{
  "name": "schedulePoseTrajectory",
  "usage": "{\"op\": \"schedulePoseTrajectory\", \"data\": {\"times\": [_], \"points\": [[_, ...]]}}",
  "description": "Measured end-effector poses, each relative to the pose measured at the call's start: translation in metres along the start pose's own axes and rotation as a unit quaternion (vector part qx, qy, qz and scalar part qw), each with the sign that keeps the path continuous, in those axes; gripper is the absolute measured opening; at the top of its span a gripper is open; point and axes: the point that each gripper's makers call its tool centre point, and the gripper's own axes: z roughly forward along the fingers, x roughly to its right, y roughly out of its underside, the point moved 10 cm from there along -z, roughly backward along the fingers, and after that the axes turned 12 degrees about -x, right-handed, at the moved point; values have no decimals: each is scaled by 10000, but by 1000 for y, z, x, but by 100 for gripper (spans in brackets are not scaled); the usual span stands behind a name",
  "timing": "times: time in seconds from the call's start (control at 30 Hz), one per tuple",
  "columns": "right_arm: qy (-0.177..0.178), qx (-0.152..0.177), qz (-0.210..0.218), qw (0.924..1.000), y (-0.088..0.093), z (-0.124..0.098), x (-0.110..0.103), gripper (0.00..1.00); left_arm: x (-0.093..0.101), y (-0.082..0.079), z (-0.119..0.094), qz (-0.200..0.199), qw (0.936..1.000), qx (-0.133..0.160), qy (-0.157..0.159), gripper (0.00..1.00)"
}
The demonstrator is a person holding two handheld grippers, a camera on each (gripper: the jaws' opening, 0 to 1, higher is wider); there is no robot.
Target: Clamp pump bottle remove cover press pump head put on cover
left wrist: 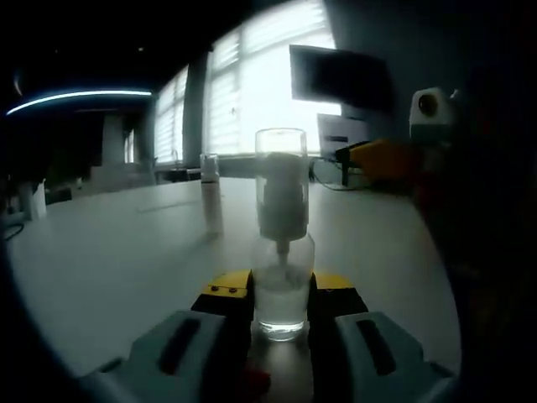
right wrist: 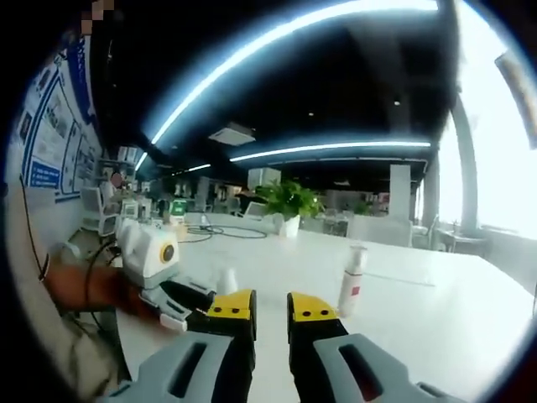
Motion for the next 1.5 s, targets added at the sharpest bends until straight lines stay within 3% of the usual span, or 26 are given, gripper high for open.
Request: {"op": "schedulePoseTrajectory", "data": {"times": [0.2, 0.63, 1.1, 1.5], "points": [[-310, -18, -75, 9995, -10, 8, -15, 15, -1, 0, 0, -9, 10000, -1, 4, 16], [-606, -109, -312, 9976, -31, 25, -31, 18, -1, 0, 0, 0, 10000, -1, -5, 16], [-785, -333, -82, 9963, -26, 50, -33, 21, -1, 0, 1, 10, 10000, -2, -9, 16], [-884, -519, -210, 9945, -28, 66, -42, 22, -1, 0, 1, 20, 10000, -1, -11, 16]]}}
